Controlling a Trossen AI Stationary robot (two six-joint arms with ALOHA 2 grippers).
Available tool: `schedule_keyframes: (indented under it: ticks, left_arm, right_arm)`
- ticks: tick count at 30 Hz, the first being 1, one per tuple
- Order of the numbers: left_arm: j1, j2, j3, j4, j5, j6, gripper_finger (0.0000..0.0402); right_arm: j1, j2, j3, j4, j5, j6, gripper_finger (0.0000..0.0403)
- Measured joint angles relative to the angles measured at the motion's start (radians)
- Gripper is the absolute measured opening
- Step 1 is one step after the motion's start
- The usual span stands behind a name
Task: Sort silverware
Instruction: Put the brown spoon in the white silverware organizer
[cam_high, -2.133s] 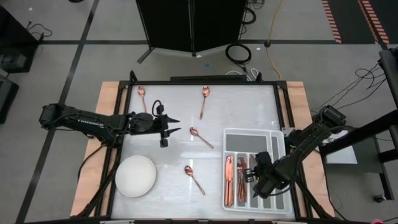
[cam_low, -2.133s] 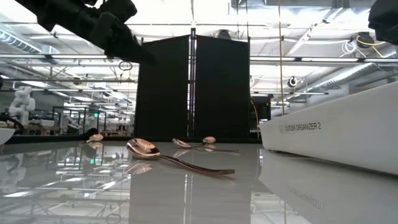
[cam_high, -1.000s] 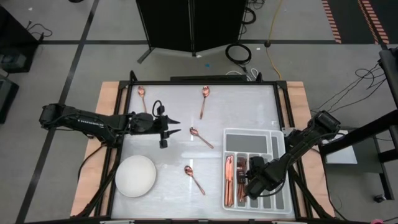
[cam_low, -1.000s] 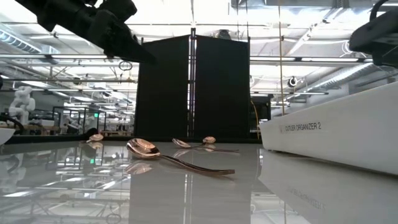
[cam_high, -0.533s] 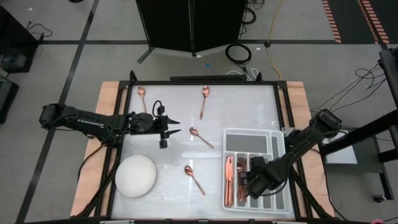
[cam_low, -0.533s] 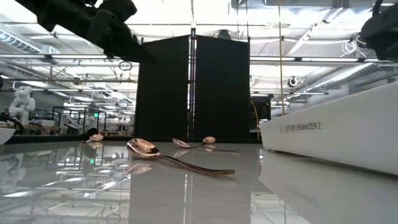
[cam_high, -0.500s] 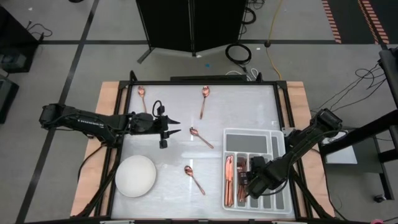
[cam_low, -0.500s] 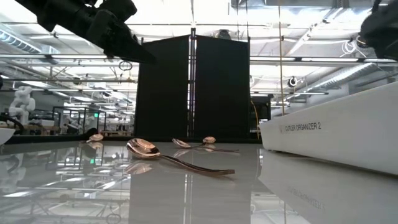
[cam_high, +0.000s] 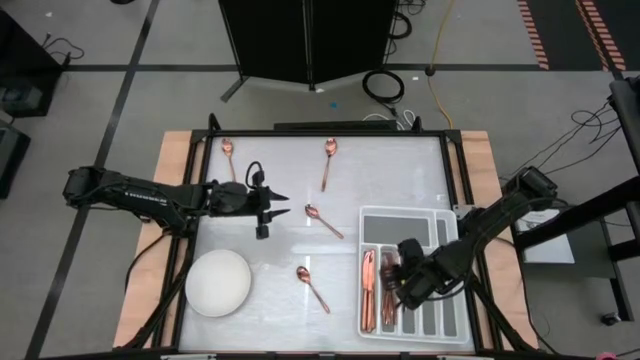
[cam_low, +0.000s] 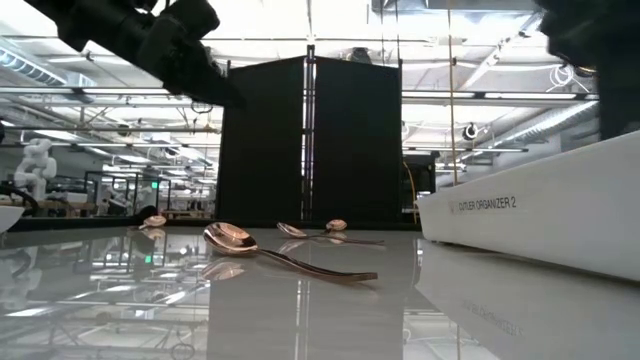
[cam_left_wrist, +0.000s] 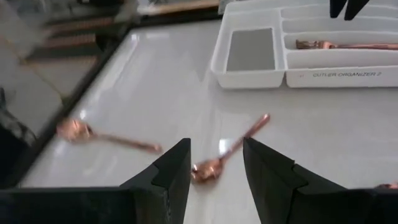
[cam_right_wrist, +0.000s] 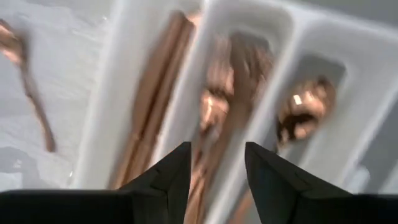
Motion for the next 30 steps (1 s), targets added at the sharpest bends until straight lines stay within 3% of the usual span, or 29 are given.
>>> schedule_keyframes:
  ticks: [3,9,14,18,21,25,30]
  left_arm:
    - [0.0,0.0,0.0,-0.055,-0.007,-0.115,0.0148]
    - [0.06,-0.006,0.002,-0.25,-0.263,-0.47,0.0142]
    - [0.205,-0.006,0.068,-0.549,-0.264,-0.664,0.0141]
    - [0.386,-0.005,0.13,-0.701,-0.269,-0.698,0.0141]
    - [0.549,-0.005,0.146,-0.736,-0.248,-0.695,0.0141]
    - [0.749,0.013,0.146,-0.737,-0.113,-0.698,0.0141]
    - [0.898,0.084,0.145,-0.719,-0.06,-0.692,0.0141]
  right_arm:
    - [-0.032,0.0,0.0,0.018,0.061,-0.105,0.0142]
    - [-0.099,0.0,0.0,0.052,0.175,-0.322,0.0142]
    - [-0.158,0.0,0.0,0.079,0.208,-0.506,0.0142]
    - [-0.198,0.0,0.0,0.114,0.208,-0.637,0.0142]
    - [-0.22,0.0,0.0,0.146,0.21,-0.729,0.0142]
    - [-0.236,0.0,0.0,0.203,0.25,-0.833,0.0142]
    - [-0.236,0.0,0.0,0.248,0.284,-0.915,0.0142]
